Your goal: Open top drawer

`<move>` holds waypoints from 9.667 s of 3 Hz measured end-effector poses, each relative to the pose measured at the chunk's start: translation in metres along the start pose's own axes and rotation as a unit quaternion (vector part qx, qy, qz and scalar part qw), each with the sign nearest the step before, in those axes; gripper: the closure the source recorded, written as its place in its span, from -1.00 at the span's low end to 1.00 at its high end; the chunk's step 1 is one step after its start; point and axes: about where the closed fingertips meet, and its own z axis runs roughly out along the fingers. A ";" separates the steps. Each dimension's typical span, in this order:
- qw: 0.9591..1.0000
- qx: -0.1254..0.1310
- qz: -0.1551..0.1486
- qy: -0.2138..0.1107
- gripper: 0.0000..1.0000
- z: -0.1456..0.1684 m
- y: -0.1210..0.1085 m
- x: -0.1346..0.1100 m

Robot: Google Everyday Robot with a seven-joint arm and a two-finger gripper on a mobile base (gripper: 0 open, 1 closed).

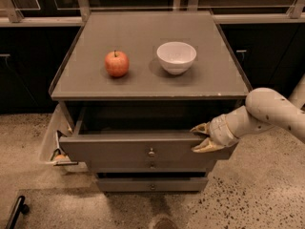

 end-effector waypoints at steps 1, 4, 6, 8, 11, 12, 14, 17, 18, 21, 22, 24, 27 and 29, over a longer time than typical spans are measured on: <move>1.000 0.000 0.000 0.000 0.63 0.000 0.000 0.000; 1.000 -0.010 -0.002 -0.006 -0.48 0.003 0.002 -0.004; 1.000 -0.017 -0.007 -0.022 0.36 0.002 0.023 -0.004; 1.000 -0.015 -0.006 -0.025 1.00 -0.003 0.032 -0.004; 1.000 -0.016 -0.004 -0.027 0.13 -0.004 0.042 -0.007; 0.999 -0.016 -0.003 -0.028 -0.30 -0.004 0.044 -0.008; 0.999 -0.016 0.005 -0.040 0.22 -0.012 0.071 -0.003; 0.999 -0.011 -0.001 -0.046 0.63 -0.018 0.077 -0.013; 0.999 -0.011 -0.001 -0.046 0.16 -0.018 0.077 -0.013; 0.998 -0.014 -0.003 -0.056 0.99 -0.024 0.097 -0.008; 0.998 -0.013 -0.002 -0.057 1.00 -0.026 0.104 -0.007; 0.998 -0.013 -0.002 -0.057 0.63 -0.025 0.105 -0.008; 0.998 -0.013 -0.002 -0.057 -0.77 -0.025 0.105 -0.008; 0.998 -0.011 -0.038 -0.053 -1.00 -0.046 0.077 -0.044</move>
Offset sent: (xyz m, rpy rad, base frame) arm 0.0000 0.0000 0.0000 0.0000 0.0000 0.0000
